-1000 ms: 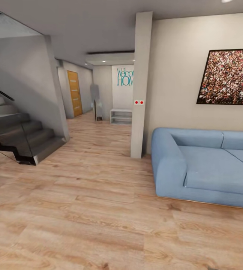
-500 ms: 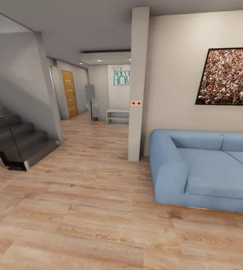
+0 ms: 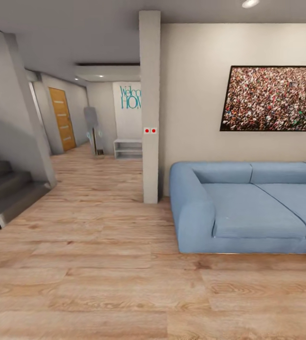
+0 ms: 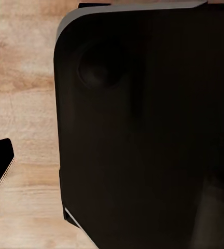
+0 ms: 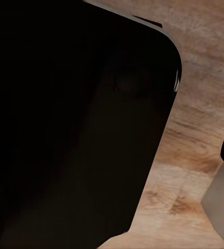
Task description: Turn on the radio receiver that's on the table in the living room.
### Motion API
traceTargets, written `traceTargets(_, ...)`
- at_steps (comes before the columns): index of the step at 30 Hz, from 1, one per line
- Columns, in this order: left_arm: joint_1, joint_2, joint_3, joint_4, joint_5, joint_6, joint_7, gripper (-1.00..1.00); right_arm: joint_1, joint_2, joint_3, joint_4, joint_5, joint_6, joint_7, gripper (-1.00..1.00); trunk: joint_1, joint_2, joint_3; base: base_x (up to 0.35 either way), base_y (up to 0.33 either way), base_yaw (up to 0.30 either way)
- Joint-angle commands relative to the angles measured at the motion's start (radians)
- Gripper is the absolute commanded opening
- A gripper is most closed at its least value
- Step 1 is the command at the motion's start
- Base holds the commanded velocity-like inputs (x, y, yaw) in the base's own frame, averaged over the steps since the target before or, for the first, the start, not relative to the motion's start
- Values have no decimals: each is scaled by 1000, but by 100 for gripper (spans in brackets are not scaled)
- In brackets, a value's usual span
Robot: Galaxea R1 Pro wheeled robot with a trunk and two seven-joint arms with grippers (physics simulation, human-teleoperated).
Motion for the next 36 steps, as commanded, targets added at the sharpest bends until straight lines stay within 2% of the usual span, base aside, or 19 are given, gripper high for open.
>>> traceTargets(1, 0, 1, 0, 0, 0, 0, 0, 100, 0, 0, 0, 0, 0, 0, 0, 100, 0, 0, 0, 0, 0, -286)
traceTargets(36, 0, 0, 1, 0, 0, 0, 0, 100, 0, -1, 3, 0, 0, 3, 9, 100, 0, 0, 5, 0, 0, -288)
